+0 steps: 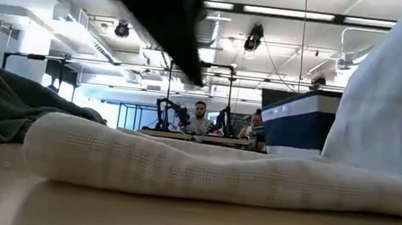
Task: Fold towel
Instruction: Fold the white towel
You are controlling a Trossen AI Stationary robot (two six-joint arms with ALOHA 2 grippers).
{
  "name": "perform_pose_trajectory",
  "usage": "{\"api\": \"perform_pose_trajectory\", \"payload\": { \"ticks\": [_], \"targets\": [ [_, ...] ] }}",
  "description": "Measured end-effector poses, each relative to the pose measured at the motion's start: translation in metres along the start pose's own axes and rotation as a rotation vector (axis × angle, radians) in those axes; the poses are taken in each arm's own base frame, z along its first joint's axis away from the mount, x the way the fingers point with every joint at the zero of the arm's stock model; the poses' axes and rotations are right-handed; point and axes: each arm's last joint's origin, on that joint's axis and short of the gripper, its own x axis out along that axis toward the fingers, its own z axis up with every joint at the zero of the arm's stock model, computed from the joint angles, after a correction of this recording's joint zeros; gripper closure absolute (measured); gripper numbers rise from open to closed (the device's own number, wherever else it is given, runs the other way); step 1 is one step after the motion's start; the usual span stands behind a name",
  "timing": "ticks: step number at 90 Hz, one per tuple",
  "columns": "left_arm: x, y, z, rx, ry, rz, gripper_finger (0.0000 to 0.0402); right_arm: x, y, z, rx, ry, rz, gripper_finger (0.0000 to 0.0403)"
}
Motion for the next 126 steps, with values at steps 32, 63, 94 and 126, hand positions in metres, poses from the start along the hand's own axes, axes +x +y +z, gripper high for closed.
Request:
{"api": "perform_pose_trajectory", "payload": {
  "ticks": [32, 63, 94, 126],
  "targets": [
    [0.032, -0.009, -0.069, -0.225, -0.209, -0.119, 0.0288, 0.031, 0.016, 0.024, 0.062, -0.005, 0.077, 0.0394],
    [0.033, -0.006, -0.070, -0.233, -0.224, -0.096, 0.0288, 0.088, 0.038, 0.054, 0.088, -0.058, 0.220, 0.0394],
    [0.023, -0.002, -0.064, -0.255, -0.273, -0.090, 0.0288, 0.137, 0.059, 0.069, 0.062, -0.058, 0.228, 0.0394],
    [-0.048, 0.011, -0.076, -0.329, -0.181, -0.134, 0.0288, 0.157, 0.079, 0.076, 0.037, -0.076, 0.235, 0.0393]
  ]
}}
